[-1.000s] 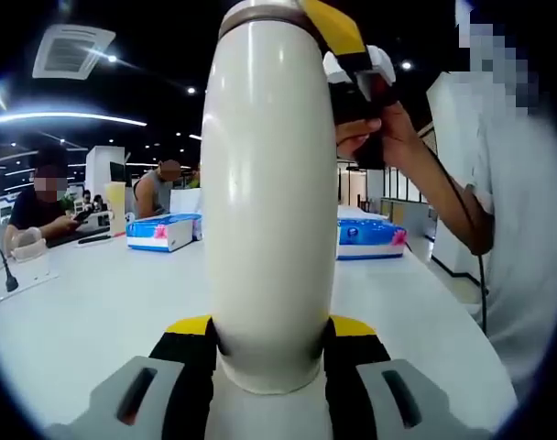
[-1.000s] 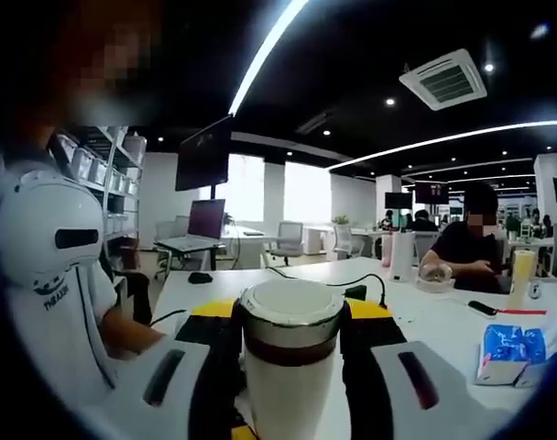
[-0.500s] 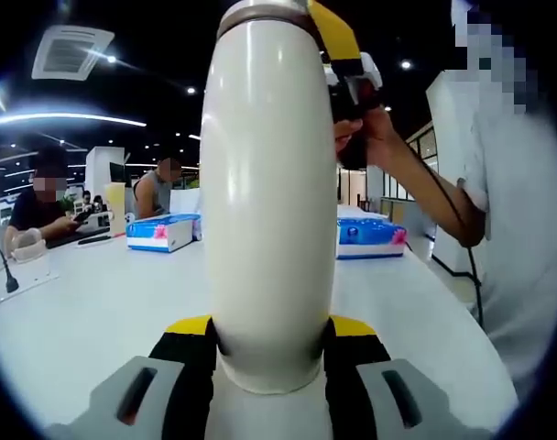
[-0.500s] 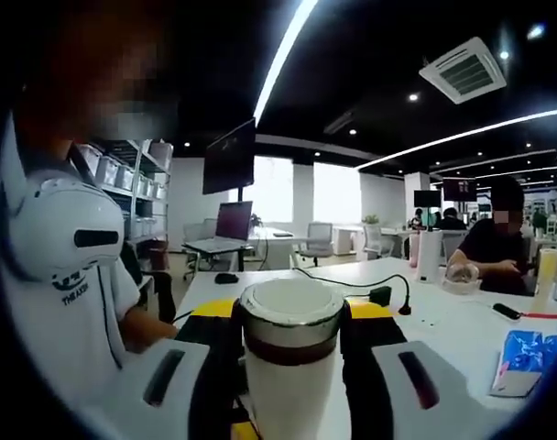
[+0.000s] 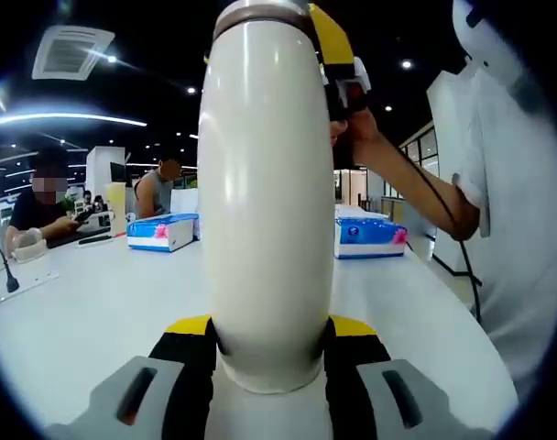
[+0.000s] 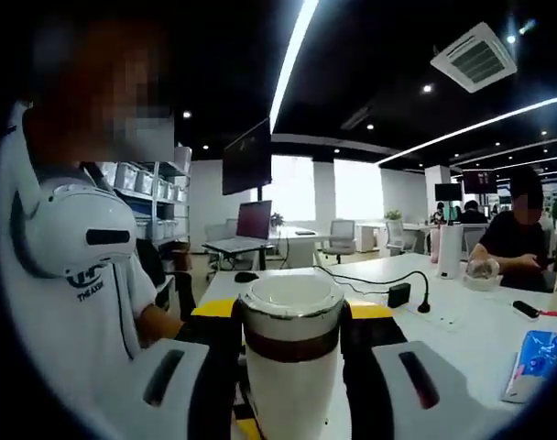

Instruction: Grasp the water cup twist off the cup lid place the cup lid on the table

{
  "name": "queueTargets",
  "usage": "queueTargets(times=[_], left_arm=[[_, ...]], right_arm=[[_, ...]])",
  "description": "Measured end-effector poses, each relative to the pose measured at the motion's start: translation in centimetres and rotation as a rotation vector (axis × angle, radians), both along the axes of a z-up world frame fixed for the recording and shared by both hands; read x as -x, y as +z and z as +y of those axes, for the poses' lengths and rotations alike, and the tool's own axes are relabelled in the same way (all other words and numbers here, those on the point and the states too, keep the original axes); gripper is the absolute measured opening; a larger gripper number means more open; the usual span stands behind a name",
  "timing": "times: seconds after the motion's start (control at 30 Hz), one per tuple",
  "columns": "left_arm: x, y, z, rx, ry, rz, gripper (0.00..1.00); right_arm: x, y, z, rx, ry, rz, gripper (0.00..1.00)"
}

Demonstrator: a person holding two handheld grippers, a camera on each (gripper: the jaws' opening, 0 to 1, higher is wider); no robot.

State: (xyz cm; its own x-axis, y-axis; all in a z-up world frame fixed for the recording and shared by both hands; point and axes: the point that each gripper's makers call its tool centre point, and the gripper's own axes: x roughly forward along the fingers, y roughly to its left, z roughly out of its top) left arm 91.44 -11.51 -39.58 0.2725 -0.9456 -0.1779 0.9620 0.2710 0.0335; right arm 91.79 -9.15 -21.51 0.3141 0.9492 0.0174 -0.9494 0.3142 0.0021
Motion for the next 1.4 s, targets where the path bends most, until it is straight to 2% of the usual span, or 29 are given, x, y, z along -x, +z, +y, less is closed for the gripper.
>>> queueTargets(times=[0.43,0.57,0.7,0.77,0.8,0.87,0.9,1.07,1.1,1.2,1.27,1.37,1.4], left_arm=[[0.1,0.0,-0.1,-0.004,-0.003,-0.009,0.48],[0.1,0.0,-0.1,-0.004,-0.003,-0.008,0.48],[0.1,0.0,-0.1,-0.005,-0.003,-0.010,0.48],[0.0,0.0,-0.1,-0.005,-0.003,-0.009,0.48],[0.0,0.0,-0.1,-0.005,-0.003,-0.009,0.48],[0.0,0.0,0.0,-0.006,-0.003,-0.009,0.48],[0.0,0.0,0.0,-0.005,-0.002,-0.009,0.48],[0.1,0.0,0.0,-0.005,-0.003,-0.008,0.48],[0.1,0.0,0.0,-0.005,-0.003,-0.008,0.48],[0.1,0.0,0.0,-0.006,-0.003,-0.008,0.48],[0.1,-0.1,0.0,-0.006,-0.003,-0.008,0.48],[0.1,-0.1,-0.1,-0.006,-0.003,-0.008,0.48],[0.1,-0.1,-0.1,-0.006,-0.003,-0.008,0.48]], right_arm=[[0.5,-0.3,0.1,0.063,-0.006,-0.049,0.45],[0.4,-0.3,-0.2,0.090,-0.042,-0.058,0.45],[0.6,-0.3,-0.3,0.130,-0.089,-0.041,0.45],[0.4,-0.3,-0.6,0.142,-0.128,-0.025,0.48],[0.1,-0.3,-1.0,0.134,-0.173,0.007,0.51],[-0.4,-0.4,-1.6,0.125,-0.236,0.062,0.59],[-0.6,-0.5,-1.9,0.129,-0.267,0.071,0.64],[-0.5,-1.0,-2.1,0.165,-0.360,0.060,0.79],[-0.5,-1.3,-1.9,0.201,-0.417,0.038,0.80],[-0.3,-1.1,-1.5,0.208,-0.498,0.013,0.82],[-0.2,-0.9,-1.7,0.234,-0.562,-0.037,0.81],[0.4,-0.1,-1.2,0.184,-0.622,-0.057,0.80],[0.4,-0.1,-1.4,0.179,-0.640,-0.045,0.78]])
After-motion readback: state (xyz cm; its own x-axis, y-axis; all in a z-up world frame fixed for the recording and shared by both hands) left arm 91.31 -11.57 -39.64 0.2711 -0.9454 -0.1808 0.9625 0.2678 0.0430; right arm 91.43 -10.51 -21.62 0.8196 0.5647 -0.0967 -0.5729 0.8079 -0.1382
